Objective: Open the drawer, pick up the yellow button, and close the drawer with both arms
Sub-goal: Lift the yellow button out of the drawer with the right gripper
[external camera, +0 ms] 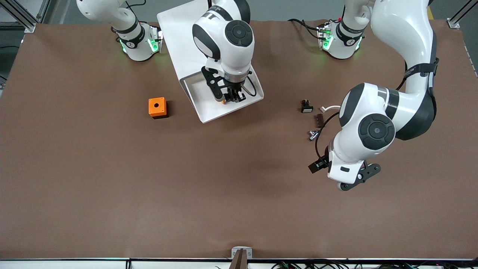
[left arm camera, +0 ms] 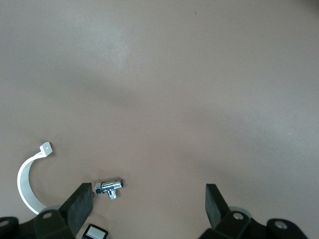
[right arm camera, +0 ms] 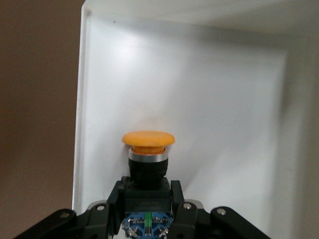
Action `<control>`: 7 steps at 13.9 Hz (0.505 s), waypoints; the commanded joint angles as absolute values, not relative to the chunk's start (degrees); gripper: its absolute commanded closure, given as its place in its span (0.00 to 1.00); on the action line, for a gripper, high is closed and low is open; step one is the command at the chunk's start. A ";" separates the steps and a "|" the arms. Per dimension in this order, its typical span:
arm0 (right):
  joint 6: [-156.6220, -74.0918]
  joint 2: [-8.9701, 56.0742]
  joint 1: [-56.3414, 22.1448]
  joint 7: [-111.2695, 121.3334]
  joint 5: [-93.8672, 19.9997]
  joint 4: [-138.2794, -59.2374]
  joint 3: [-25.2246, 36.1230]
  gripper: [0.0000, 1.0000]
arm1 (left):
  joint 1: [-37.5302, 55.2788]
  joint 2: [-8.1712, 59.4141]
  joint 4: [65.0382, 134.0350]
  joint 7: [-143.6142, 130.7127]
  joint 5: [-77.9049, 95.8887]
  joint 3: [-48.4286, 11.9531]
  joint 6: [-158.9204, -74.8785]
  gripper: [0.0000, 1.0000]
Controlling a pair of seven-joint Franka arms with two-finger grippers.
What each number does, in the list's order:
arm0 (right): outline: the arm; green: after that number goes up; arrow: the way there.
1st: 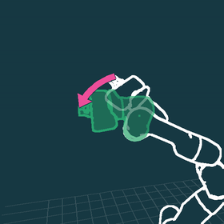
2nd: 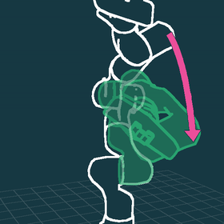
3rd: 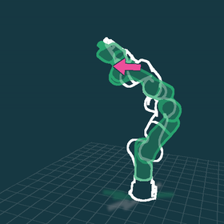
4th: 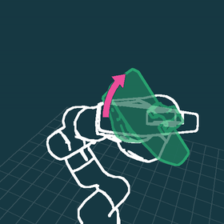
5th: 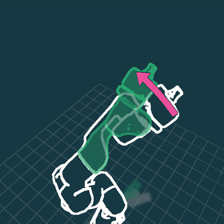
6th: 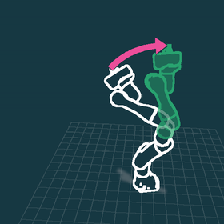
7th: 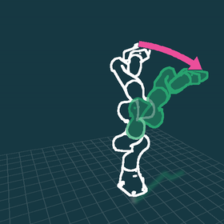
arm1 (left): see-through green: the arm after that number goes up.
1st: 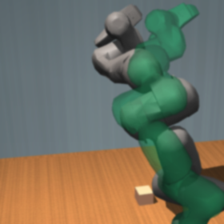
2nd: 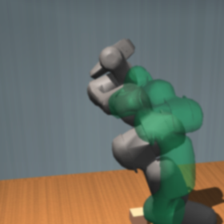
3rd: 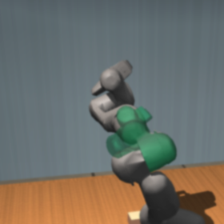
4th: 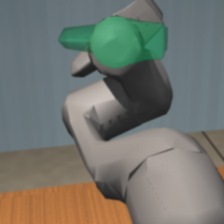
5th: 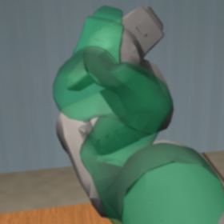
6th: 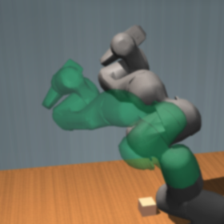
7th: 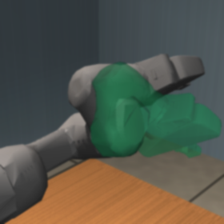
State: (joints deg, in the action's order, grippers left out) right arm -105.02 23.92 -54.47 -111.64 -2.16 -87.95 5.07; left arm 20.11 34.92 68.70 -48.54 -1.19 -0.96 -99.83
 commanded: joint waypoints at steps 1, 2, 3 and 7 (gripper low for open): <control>-104.41 23.47 -53.01 -109.78 -2.63 -86.75 5.27 1.00 | 19.69 33.49 70.31 -48.25 -0.44 -1.32 -100.46 0.01; -104.41 23.29 -52.13 -108.38 -3.51 -86.31 5.27 1.00 | 19.69 33.49 70.31 -48.25 -0.44 -1.32 -100.46 0.01; -103.46 23.20 -51.08 -107.33 -4.73 -85.53 5.27 1.00 | 19.69 33.49 70.31 -48.25 -0.44 -1.32 -100.46 0.01; -93.36 23.29 -45.54 -98.99 -7.72 -78.93 5.36 1.00 | 20.30 33.66 70.31 -48.25 -0.44 -1.32 -100.46 0.01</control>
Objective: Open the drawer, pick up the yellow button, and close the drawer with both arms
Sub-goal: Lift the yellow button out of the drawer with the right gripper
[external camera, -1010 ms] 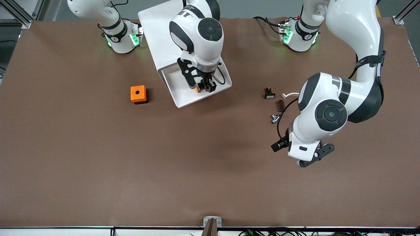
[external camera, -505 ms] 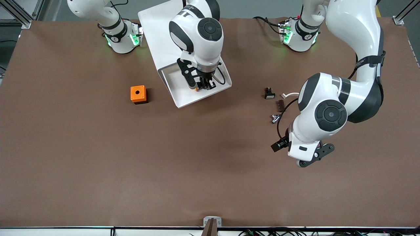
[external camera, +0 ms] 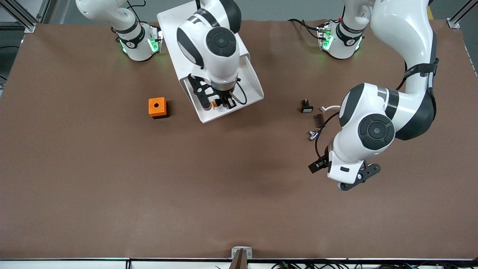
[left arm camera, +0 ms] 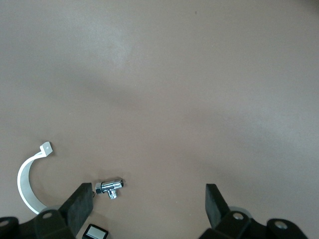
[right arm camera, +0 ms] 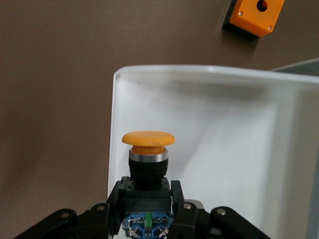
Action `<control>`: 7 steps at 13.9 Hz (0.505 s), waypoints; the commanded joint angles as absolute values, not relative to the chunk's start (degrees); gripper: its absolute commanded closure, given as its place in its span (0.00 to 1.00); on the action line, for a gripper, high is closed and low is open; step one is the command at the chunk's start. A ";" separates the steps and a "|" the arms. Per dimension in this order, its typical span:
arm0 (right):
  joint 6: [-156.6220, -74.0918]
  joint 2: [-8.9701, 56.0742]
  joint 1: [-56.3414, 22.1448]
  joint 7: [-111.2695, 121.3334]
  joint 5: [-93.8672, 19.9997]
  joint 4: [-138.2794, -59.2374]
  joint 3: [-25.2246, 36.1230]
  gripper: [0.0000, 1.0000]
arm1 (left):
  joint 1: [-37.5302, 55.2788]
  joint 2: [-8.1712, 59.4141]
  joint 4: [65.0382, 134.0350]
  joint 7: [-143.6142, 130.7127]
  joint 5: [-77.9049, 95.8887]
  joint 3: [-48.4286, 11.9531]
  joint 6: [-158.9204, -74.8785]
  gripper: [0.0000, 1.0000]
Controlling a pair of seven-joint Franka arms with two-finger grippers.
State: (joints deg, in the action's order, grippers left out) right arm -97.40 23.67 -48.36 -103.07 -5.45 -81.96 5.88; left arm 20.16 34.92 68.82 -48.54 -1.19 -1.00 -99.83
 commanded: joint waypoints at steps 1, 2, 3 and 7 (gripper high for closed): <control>-92.21 23.12 -44.40 -97.14 -8.26 -78.40 5.36 1.00 | 20.65 33.84 70.49 -48.25 -0.44 -1.41 -100.46 0.01; -91.41 22.68 -43.43 -95.38 -8.26 -78.31 5.36 1.00 | 20.74 33.84 70.75 -48.25 -0.44 -2.02 -100.46 0.01; -90.97 21.98 -42.72 -93.62 -8.26 -78.31 5.45 1.00 | 20.74 33.92 71.01 -48.25 -0.44 -3.15 -100.46 0.01; -87.46 19.69 -39.91 -84.49 -8.09 -78.40 5.62 1.00 | 20.83 34.28 71.10 -48.25 -0.44 -7.19 -100.46 0.01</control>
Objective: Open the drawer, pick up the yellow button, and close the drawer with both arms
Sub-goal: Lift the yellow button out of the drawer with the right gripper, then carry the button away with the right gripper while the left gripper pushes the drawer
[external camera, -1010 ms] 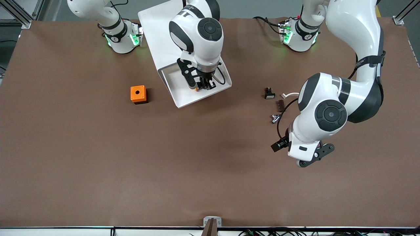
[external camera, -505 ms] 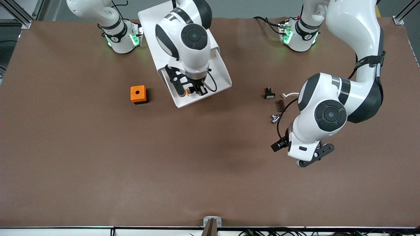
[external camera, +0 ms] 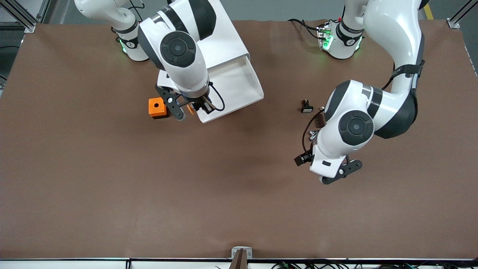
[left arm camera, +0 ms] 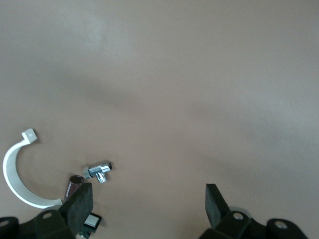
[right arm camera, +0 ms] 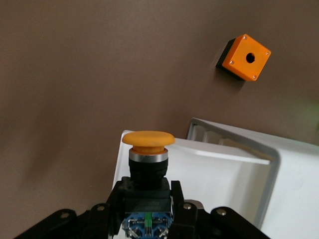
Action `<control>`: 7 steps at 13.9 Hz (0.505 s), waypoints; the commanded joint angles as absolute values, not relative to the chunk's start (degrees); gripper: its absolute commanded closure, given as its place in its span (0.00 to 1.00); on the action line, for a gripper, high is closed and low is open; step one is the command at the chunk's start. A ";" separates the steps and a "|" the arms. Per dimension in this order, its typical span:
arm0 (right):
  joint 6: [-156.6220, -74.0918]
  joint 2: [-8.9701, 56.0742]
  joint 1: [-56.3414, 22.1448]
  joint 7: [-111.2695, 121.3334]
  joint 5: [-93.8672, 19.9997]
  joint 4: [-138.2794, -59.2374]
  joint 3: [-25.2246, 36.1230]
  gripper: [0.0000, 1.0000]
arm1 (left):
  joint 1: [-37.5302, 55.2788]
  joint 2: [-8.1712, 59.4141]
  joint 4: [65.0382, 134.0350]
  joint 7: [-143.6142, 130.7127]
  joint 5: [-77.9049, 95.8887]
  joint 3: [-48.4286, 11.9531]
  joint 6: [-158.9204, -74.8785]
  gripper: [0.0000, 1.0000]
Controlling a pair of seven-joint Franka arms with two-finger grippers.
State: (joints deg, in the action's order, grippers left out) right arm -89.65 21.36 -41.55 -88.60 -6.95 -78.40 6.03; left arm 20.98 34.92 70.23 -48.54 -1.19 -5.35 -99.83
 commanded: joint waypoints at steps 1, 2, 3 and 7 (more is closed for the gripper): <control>-87.28 19.17 -39.03 -82.55 -8.09 -78.57 5.62 1.00 | 20.92 34.36 71.10 -48.25 -0.44 -8.51 -100.46 0.01; -87.28 18.55 -37.89 -80.62 -8.00 -78.84 5.62 1.00 | 20.92 34.54 71.10 -48.25 -0.53 -9.66 -100.46 0.01; -87.10 18.37 -36.49 -78.16 -8.00 -78.92 5.62 1.00 | 21.27 34.72 71.10 -47.99 -0.44 -10.54 -100.46 0.01; -85.34 16.79 -32.18 -67.26 -7.65 -79.01 5.71 1.00 | 24.95 35.59 71.02 -48.42 -0.27 -11.69 -100.63 0.01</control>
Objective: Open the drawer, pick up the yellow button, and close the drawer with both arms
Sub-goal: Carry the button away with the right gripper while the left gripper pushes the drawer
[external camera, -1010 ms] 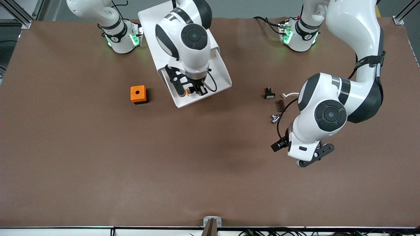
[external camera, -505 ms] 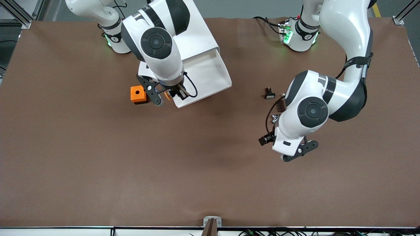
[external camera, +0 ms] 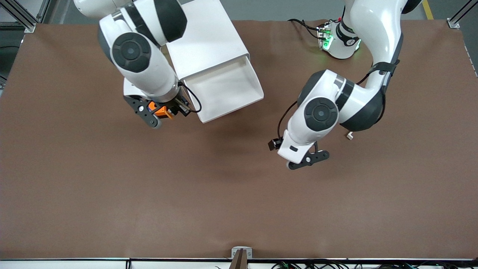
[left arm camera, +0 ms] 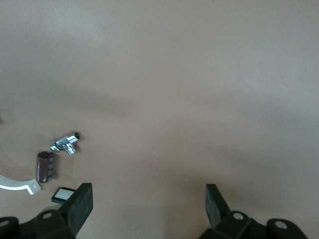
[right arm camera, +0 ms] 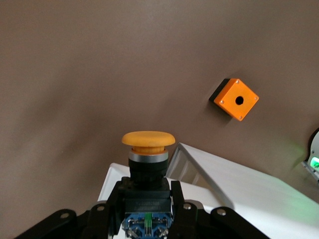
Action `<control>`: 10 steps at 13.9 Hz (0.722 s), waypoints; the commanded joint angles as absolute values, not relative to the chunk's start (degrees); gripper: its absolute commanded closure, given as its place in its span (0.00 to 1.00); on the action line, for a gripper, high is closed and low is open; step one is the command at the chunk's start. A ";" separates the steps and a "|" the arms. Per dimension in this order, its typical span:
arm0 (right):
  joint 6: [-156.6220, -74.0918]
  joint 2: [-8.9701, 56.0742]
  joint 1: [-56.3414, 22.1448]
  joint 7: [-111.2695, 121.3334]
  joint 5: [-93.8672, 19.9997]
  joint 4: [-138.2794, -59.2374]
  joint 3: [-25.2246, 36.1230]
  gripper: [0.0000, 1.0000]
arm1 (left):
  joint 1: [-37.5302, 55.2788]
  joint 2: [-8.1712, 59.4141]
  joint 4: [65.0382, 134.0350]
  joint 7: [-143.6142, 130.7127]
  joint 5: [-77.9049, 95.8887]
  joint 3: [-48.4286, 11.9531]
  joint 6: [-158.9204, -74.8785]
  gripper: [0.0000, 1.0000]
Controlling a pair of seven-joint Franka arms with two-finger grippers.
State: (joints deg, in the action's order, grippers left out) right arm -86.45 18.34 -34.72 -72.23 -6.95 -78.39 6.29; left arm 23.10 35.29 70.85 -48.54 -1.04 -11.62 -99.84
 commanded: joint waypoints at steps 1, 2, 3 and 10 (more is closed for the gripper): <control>-84.73 16.70 -30.86 -64.10 -7.39 -79.27 5.71 1.00 | 26.35 35.94 71.02 -48.78 -0.26 -11.78 -100.98 0.01; -84.64 16.09 -29.20 -60.59 -7.30 -80.32 5.80 1.00 | 27.41 36.03 71.02 -48.87 -0.26 -11.69 -101.68 0.01; -85.16 15.13 -27.44 -56.55 -7.21 -82.07 5.80 1.00 | 28.64 36.30 71.02 -48.95 -0.35 -11.69 -102.39 0.01; -85.69 14.85 -20.57 -39.30 -3.26 -83.76 5.80 1.00 | 36.12 38.76 71.10 -58.70 -0.70 -11.60 -105.73 0.01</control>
State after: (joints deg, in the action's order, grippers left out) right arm -84.93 16.75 -21.15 -41.35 -4.90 -81.16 6.66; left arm 34.70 38.45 71.07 -56.31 -0.89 -11.82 -104.64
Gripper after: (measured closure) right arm 0.590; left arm 0.004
